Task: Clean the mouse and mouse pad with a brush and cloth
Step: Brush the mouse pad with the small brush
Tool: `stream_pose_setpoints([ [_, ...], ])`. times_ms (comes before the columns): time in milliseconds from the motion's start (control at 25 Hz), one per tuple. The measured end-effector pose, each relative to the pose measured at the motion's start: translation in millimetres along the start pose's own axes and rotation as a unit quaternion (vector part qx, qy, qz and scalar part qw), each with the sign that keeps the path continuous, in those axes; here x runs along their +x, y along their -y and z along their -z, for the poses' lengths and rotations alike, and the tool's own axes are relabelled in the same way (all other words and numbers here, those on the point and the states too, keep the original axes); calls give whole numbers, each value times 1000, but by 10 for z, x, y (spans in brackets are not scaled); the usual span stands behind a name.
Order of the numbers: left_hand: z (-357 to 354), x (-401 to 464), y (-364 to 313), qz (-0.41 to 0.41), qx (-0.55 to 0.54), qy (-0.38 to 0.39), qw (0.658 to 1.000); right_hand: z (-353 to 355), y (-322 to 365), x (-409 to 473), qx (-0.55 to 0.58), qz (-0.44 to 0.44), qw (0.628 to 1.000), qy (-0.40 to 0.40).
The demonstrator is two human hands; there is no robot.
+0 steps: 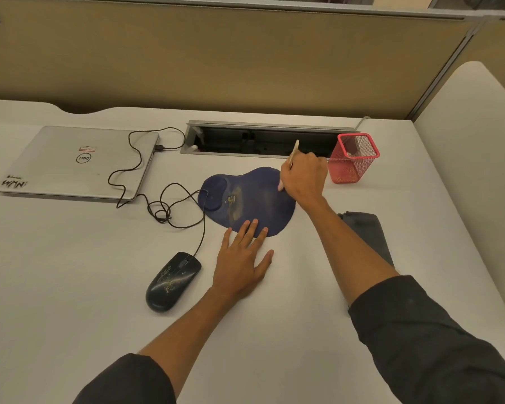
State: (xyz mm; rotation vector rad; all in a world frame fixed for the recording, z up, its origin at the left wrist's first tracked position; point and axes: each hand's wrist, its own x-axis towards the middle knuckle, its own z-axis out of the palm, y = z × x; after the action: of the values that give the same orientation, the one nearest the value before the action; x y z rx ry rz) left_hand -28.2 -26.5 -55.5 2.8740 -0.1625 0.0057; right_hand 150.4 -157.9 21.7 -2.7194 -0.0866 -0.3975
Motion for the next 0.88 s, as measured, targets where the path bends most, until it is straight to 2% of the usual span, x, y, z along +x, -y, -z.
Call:
stream_pose_setpoints([
  [80,-9,-2,-1,1,0,-5,1000,13,202,166,130,1,991,19],
  [160,-9,-1,4,4,1,-5,1000,-38,371,226,210,9,973,90],
  [280,-15,7,7,-1,-2,-7,1000,-130,300,229,127,18,981,146],
  [440,4,4,12,-3,-1,-6,1000,3,-1,211,-39,69,993,87],
  [520,11,4,8,-5,1,0,1000,148,-114,297,-87,62,988,112],
  [600,19,3,1,-5,2,-1,1000,258,-123,438,-68,37,986,147],
  [680,19,6,6,-5,0,-2,1000,292,-52,508,54,10,987,152],
  [760,20,-2,4,-4,2,-11,1000,241,-14,405,114,-6,983,147],
  [880,17,3,10,-4,4,-2,1000,180,-166,163,45,-23,986,158],
])
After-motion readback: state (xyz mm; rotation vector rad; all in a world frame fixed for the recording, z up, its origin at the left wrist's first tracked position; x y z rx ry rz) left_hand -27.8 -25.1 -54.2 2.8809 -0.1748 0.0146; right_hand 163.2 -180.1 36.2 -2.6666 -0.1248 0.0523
